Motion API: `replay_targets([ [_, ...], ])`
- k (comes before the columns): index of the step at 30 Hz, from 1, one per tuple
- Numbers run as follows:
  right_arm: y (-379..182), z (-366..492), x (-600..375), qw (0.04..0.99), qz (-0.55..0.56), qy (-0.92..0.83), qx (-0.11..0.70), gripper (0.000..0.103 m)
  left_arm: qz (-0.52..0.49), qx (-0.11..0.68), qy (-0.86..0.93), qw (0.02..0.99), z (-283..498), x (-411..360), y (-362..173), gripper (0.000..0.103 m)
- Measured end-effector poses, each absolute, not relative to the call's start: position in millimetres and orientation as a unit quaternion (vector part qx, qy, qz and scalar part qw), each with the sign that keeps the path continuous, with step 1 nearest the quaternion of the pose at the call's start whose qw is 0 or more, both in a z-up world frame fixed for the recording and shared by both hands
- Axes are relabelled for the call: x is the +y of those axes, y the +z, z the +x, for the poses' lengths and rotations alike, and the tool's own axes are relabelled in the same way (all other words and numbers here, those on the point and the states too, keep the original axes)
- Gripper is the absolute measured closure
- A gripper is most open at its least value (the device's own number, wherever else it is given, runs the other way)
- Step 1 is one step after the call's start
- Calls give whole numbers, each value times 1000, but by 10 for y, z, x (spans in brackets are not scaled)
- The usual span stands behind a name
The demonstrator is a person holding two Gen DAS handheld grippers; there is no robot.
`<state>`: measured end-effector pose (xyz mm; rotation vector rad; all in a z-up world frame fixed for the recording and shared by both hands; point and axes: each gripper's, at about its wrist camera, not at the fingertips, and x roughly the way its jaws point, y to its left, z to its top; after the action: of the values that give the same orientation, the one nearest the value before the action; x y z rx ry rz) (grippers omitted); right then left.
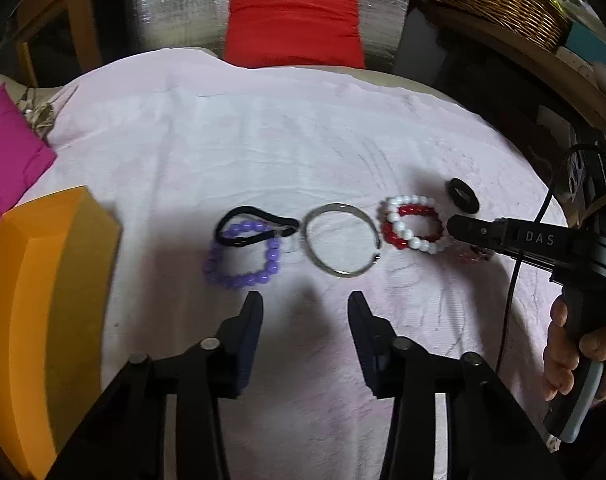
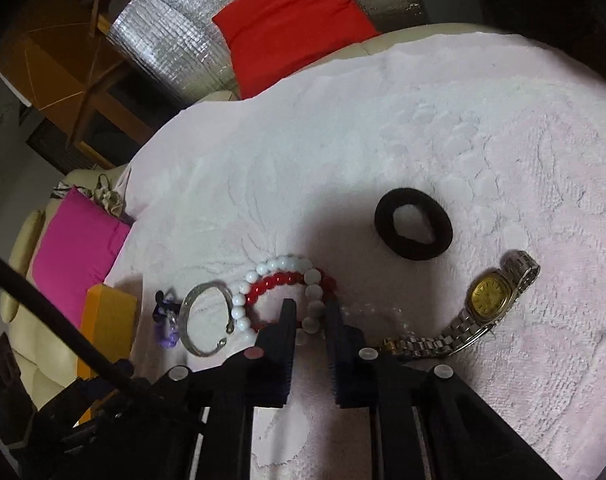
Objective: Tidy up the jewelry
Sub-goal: 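Close the right tool on the white pearl bracelet, then lift the pearl bracelet with the right tool while the left tool grasps the silver bangle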
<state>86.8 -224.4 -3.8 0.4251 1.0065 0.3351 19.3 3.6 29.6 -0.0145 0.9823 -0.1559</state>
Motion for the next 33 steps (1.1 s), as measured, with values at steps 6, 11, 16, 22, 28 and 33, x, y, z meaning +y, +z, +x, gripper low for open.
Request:
replay_targets([
  [6,78,752,-2463,848,222,165,453,100,-19,477,-89,874,281,-22,278,66],
  [11,85,767,-2554,835,258,174,454,92,-14,490,-88,867,355,-71,230,66],
  [16,74,844,-2308,845,235,167,449,49,-13,495,-79,865,339,7,204,66],
  [22,-92,974,-2183,848,196,126,475,92,-4,492,-82,867,335,48,212,66],
  [28,22,864,-2406,859,197,117,459,92,2,483,-108,869,412,-166,221,65],
  [33,143,757,-2761,861,232,119,438,92,21,486,-129,864,495,-394,114,65],
])
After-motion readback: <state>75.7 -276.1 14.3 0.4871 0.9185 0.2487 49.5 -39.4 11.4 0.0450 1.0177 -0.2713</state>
